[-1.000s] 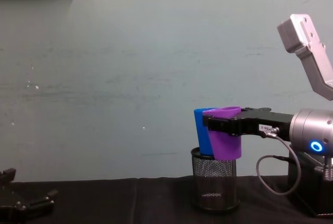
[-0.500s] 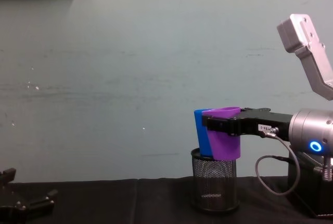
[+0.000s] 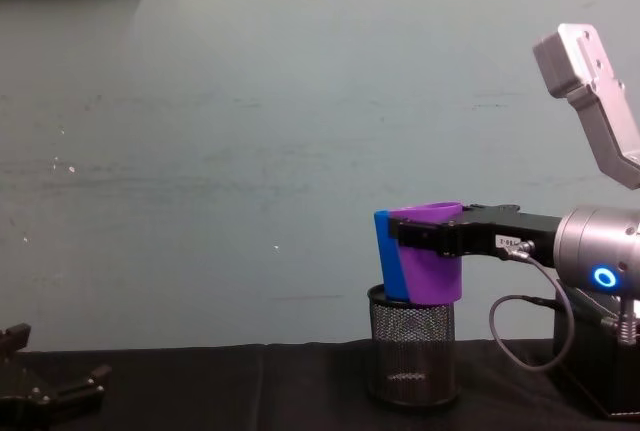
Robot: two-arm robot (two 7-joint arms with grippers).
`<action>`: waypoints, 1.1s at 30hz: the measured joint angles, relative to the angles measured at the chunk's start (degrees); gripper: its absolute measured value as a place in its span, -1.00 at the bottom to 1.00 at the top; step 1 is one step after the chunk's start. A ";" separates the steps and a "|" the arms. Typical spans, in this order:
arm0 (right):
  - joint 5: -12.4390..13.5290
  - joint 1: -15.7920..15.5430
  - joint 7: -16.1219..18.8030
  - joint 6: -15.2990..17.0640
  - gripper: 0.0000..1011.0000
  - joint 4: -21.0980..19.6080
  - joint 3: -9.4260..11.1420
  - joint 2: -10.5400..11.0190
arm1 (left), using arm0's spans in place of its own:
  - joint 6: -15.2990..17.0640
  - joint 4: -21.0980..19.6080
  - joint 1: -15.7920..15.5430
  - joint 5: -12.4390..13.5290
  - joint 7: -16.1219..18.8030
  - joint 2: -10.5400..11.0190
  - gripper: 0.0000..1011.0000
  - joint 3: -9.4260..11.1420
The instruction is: Pick up one cup with a gripper and tap it against the other cup.
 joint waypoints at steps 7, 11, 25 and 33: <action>0.15 0.16 -0.06 0.01 0.47 0.05 0.16 -0.04 | 0.00 0.00 0.00 0.00 0.00 0.00 0.98 0.00; 0.26 0.33 -0.08 0.01 0.47 0.25 0.25 -0.07 | 0.00 0.00 0.00 0.00 0.00 0.00 0.98 0.00; 0.55 0.82 0.01 -0.14 0.47 1.03 0.39 -0.27 | 0.00 0.00 0.00 0.00 0.00 0.00 0.98 0.00; 0.54 0.76 0.11 -0.17 0.47 0.95 0.38 -0.26 | 0.00 0.00 0.00 0.00 0.00 0.00 0.98 0.00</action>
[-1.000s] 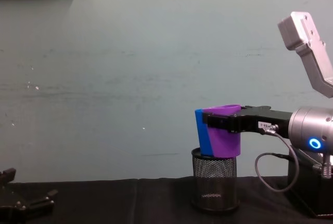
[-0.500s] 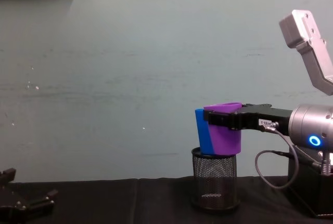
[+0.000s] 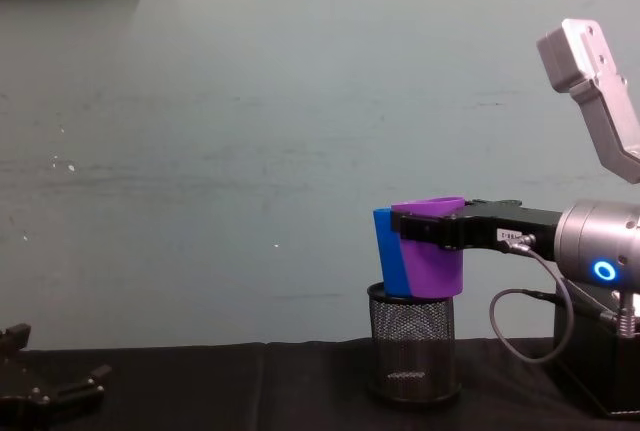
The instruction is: Pick up one cup with a gripper and tap it against the other cup.
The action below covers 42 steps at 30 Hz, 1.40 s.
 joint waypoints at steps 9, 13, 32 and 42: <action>-0.04 -0.04 0.00 0.00 0.47 -0.05 -0.05 0.04 | 0.00 0.00 0.00 0.00 0.00 0.00 0.98 0.00; -0.06 -0.06 0.00 0.00 0.47 -0.07 -0.07 0.06 | 0.00 0.00 0.00 0.00 0.00 0.00 0.98 0.00; -0.09 -0.09 -0.01 0.01 0.47 -0.13 -0.07 0.08 | 0.00 0.00 0.00 0.00 0.00 0.00 0.98 0.00; -0.10 -0.09 -0.01 0.01 0.47 -0.12 -0.07 0.08 | 0.00 0.00 0.00 0.00 0.00 0.00 0.98 0.00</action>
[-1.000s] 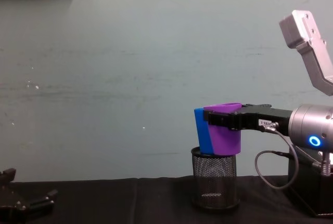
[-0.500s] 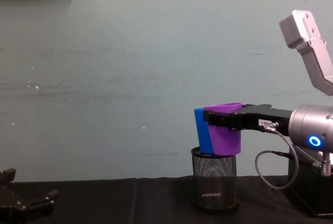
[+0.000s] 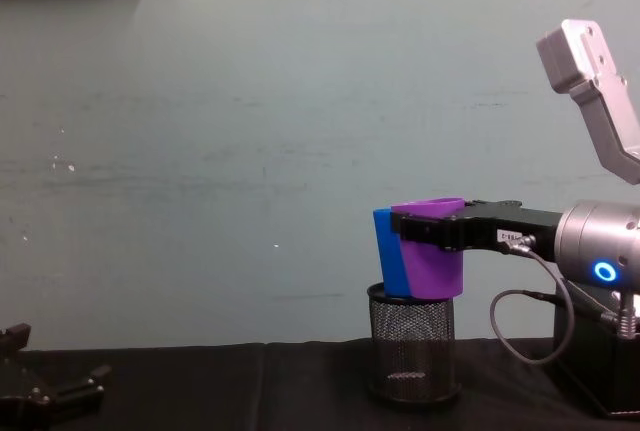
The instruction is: Pick up one cup with a gripper and tap it against the other cup.
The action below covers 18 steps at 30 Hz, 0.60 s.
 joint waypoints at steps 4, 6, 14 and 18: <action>0.00 0.00 0.00 0.00 0.47 0.00 0.00 0.00 | 0.00 0.00 0.00 0.00 0.00 0.00 0.98 0.00; 0.00 0.00 0.00 0.00 0.47 0.00 0.00 0.00 | 0.00 0.00 0.00 0.00 0.00 0.00 0.98 0.00; 0.00 0.00 -0.01 0.00 0.47 0.00 0.00 0.00 | 0.00 0.00 0.00 0.00 0.00 0.00 0.98 0.00; 0.00 0.00 -0.01 0.00 0.47 0.00 0.00 0.00 | 0.00 0.00 0.00 0.00 0.00 0.00 0.98 0.00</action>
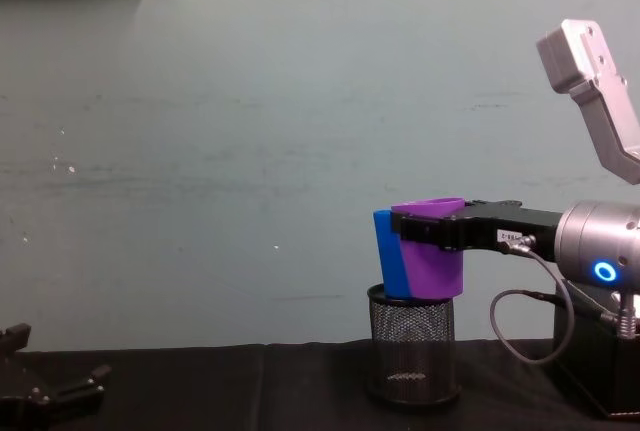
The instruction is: Pick up one cup with a gripper and tap it against the other cup.
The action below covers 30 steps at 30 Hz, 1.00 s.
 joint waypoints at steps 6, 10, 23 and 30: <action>0.00 0.00 0.01 0.00 0.47 0.00 0.00 0.00 | 0.00 0.00 0.00 0.00 0.00 0.00 0.98 0.00; 0.00 0.00 0.02 0.00 0.47 0.00 0.00 0.00 | 0.00 0.00 0.00 0.00 0.00 0.00 0.98 0.00; 0.00 0.00 0.00 0.00 0.47 0.00 0.00 0.00 | 0.00 0.00 0.00 0.00 0.00 0.00 0.98 0.00; 0.00 0.00 0.00 0.00 0.47 0.00 0.00 0.00 | 0.00 0.00 0.00 0.00 0.00 0.00 0.98 0.00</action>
